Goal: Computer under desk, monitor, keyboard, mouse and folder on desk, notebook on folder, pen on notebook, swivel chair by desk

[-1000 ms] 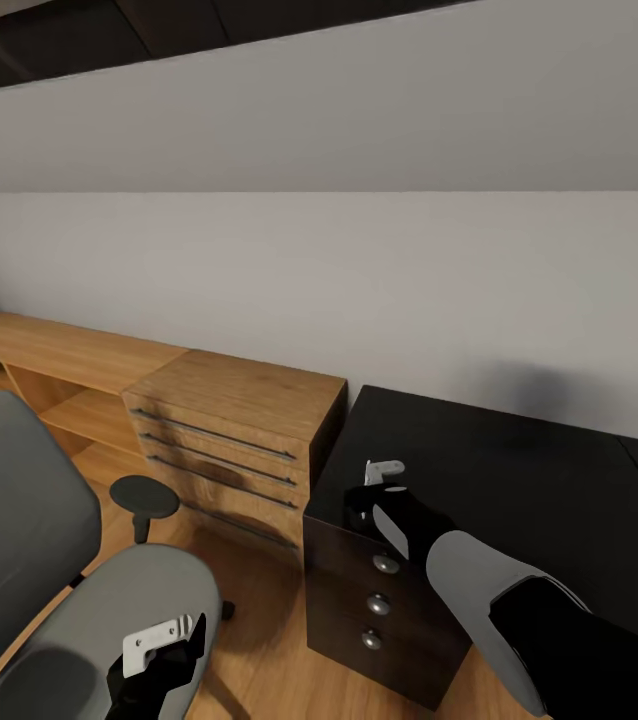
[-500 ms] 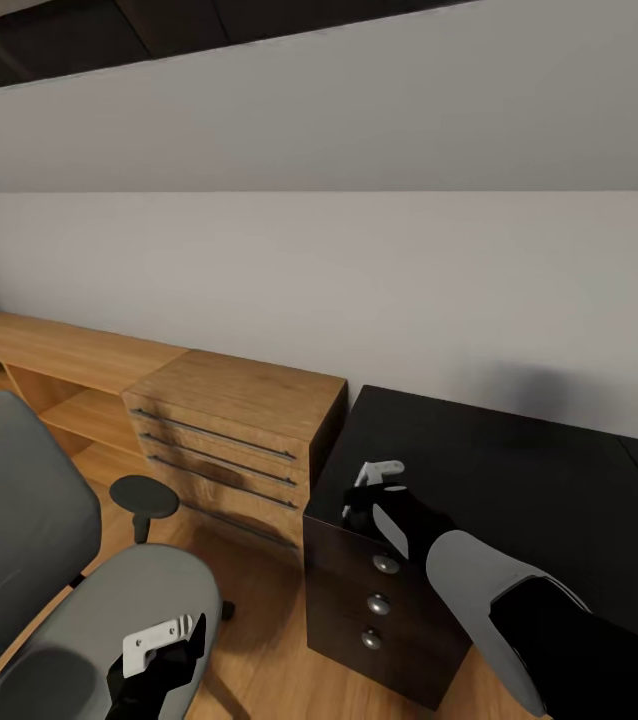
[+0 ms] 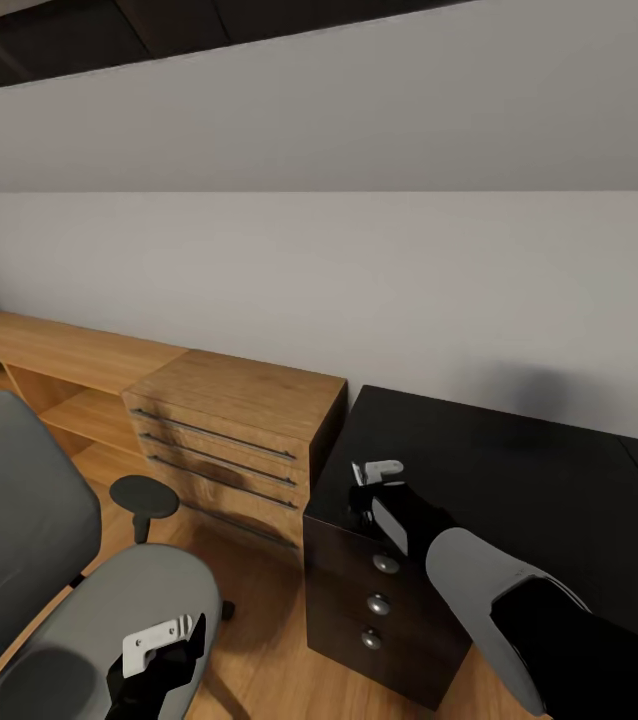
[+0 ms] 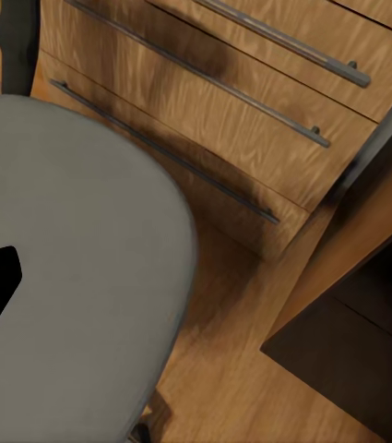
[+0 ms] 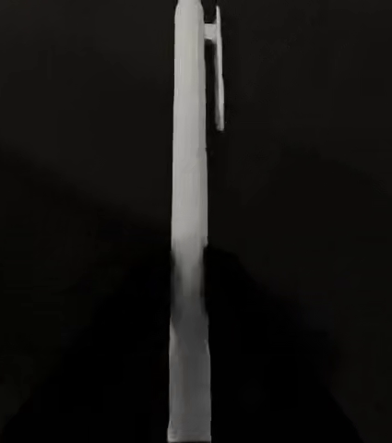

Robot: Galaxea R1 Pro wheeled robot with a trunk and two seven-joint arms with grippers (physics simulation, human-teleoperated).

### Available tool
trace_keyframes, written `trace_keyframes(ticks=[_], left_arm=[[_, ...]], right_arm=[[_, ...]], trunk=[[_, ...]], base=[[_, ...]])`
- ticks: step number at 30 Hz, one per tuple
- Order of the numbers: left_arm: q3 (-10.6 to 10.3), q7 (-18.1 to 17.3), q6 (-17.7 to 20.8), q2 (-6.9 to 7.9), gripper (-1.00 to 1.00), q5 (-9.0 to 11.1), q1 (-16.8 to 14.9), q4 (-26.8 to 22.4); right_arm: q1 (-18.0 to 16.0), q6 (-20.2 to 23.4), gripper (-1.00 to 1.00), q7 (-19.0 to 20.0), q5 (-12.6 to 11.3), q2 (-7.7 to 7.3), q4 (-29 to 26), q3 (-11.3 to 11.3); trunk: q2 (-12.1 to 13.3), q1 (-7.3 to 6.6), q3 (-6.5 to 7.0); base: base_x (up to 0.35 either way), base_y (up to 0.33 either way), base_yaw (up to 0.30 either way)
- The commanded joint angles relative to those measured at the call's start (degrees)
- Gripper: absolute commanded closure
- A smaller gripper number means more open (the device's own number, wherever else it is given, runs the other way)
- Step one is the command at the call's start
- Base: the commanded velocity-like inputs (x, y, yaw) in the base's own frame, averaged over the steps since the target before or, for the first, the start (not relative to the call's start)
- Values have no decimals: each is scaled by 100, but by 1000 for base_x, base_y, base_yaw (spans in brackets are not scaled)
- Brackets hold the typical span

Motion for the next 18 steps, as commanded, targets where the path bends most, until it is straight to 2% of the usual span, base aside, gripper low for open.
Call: trace_keyframes(ticks=[1, 9, 12, 14, 18], left_arm=[[-8, 35, 21, 1, -100, 48, 0, -11], [-11, 35, 21, 1, -100, 48, 0, -11], [-10, 35, 21, 1, -100, 48, 0, -11], [-11, 35, 21, 1, -100, 48, 0, -11], [-11, 35, 21, 1, -100, 48, 0, -11]], right_arm=[[2, 103, 100, -42, -133, -3, 317, -9], [1, 297, 100, -42, -180, -10, 314, -118], [1, 327, 100, -44, -185, -11, 313, -195], [1, 433, 100, -44, -182, -13, 307, -360], [1, 468, 100, -43, -181, -15, 305, -400]], trunk=[[-2, 0, -6], [-2, 0, -6], [-2, 0, -6], [-2, 0, -6], [-2, 0, -6]], base=[[0, 0, 0], [0, 0, 0], [0, 0, 0], [0, 0, 0], [0, 0, 0]])
